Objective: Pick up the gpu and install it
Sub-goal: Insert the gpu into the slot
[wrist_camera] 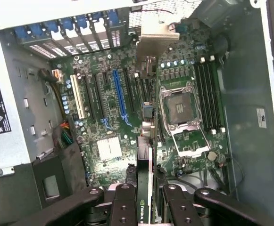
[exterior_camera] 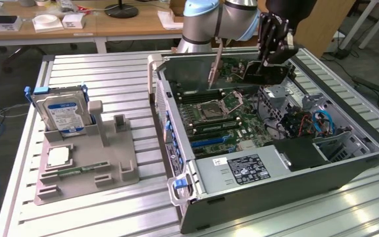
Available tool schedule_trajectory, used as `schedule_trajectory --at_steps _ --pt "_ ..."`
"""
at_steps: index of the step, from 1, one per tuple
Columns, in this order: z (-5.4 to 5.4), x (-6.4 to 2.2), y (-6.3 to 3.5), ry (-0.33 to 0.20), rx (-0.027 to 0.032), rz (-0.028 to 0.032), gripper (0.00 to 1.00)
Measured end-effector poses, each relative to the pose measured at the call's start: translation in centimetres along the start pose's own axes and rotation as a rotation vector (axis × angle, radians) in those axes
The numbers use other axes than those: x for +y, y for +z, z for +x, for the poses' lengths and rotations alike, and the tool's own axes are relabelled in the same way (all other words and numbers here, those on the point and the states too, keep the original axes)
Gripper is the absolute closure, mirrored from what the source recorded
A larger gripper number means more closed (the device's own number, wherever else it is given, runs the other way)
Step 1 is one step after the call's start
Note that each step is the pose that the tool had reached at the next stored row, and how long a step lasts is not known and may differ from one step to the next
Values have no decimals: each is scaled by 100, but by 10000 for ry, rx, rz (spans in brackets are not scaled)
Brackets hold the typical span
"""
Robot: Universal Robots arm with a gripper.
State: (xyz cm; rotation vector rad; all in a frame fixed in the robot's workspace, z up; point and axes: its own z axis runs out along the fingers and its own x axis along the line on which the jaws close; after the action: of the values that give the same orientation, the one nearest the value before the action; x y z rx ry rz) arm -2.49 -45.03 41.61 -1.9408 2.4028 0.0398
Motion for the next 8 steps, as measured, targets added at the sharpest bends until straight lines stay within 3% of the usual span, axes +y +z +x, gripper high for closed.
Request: schedule_trajectory --at_steps 4,8 --pt "15 22 29 -180 -28 -13 74" --pt "17 25 51 -701 -35 -44 74"
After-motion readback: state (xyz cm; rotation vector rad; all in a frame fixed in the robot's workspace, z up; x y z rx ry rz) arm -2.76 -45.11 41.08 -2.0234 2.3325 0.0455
